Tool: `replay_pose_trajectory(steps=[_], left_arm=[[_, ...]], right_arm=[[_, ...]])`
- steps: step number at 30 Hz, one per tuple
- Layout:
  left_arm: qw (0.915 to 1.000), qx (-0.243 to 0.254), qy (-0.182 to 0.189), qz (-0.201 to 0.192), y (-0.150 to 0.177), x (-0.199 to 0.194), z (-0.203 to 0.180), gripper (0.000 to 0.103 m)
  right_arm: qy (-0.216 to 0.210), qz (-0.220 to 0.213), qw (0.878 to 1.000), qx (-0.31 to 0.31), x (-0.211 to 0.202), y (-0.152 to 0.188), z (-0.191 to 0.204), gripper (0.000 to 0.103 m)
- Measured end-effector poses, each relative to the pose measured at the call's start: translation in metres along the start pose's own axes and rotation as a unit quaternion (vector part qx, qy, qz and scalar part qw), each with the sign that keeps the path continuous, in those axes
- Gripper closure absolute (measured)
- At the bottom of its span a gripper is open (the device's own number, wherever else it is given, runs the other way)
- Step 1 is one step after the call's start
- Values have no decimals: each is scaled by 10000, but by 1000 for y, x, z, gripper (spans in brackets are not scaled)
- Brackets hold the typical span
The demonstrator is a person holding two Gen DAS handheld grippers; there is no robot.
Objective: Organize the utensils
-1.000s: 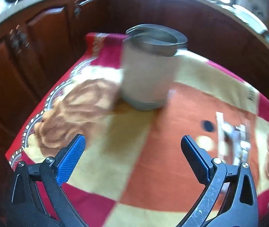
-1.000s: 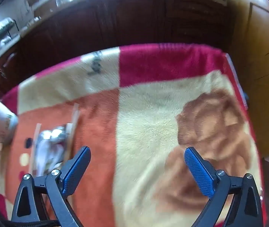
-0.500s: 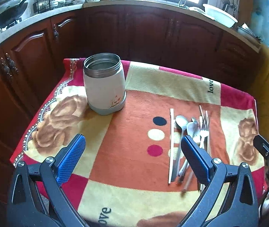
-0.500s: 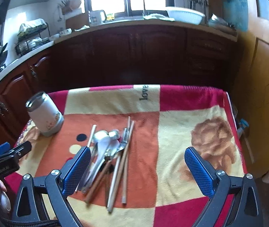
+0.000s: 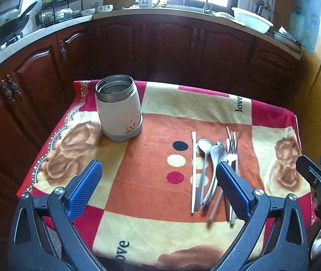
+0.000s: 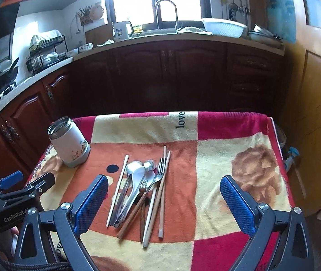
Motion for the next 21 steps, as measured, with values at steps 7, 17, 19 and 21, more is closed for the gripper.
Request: replay_pose_trajectory(steps=[7, 17, 19, 21], left_arm=[[10000, 47, 19, 6, 4, -2, -4, 2], [10000, 69, -8, 54, 6, 0, -5, 2], [10000, 60, 1, 73, 6, 1, -5, 2], [10000, 56, -2, 79, 5, 1, -5, 2]], right_arm=[[90, -27, 9999, -89, -3, 3, 2, 4], [87, -4, 9998, -154, 0, 4, 3, 4], [98, 9, 9998, -168, 1, 4, 3, 4], [118, 19, 9997, -212, 1, 4, 4, 4]])
Point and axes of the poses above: each gripper's, at about its wrist camera, not at the fingertips, and x roughly the way its jaws point, z to its left, y to its underside, the point moved 5 cm from there along x, roughly the way its jaws point, and after that the axes turned 2 degrees about -x, right-handed, at the moved point
